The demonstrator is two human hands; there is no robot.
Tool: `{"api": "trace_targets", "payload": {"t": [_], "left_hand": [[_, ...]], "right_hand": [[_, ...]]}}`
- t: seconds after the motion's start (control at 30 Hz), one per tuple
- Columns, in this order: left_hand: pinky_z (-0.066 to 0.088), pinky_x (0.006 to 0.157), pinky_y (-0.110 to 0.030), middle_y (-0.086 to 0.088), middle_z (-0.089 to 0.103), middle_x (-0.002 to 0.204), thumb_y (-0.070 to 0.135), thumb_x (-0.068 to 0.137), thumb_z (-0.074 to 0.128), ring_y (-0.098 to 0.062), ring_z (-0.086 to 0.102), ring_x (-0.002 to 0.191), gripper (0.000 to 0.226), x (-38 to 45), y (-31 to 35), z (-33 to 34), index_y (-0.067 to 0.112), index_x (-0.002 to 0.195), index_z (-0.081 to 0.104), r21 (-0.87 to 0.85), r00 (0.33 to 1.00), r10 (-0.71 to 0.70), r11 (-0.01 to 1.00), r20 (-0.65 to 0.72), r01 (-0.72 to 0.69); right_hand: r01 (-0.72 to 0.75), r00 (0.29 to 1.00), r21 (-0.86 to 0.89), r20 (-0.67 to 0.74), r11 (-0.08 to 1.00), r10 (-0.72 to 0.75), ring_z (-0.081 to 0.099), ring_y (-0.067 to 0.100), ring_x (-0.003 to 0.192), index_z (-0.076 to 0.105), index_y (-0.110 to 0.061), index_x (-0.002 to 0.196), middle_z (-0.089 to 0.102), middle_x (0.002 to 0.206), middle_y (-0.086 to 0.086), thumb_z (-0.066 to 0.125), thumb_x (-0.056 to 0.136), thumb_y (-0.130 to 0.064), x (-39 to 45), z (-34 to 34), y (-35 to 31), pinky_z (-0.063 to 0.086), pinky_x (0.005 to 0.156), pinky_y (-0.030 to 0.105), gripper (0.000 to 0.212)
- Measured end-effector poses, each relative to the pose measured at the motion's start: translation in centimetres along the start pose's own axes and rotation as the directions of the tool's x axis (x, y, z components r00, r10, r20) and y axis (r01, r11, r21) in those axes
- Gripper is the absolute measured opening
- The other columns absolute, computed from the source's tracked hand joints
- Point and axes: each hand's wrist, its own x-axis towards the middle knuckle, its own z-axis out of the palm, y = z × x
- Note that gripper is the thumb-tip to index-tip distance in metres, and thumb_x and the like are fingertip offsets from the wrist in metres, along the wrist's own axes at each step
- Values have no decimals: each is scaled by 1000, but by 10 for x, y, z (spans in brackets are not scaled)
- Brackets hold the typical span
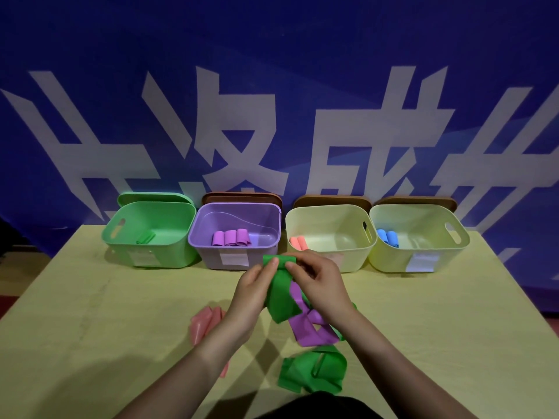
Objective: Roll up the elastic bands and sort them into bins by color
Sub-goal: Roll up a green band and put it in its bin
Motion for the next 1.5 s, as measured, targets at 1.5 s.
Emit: {"api": "trace_targets", "payload": {"t": [1.5], "left_hand": [[49,81,-30,-2,70,85,16,96,51,-14,64,85,17,-7,-1,-6,17,91,68,14,982,172,985,-74,-171]], "right_hand": [[-82,981,73,184,994,67,54,6,59,70,-12,106,63,74,2,50,97,-17,1,2,-7,46,62,24,22]]}}
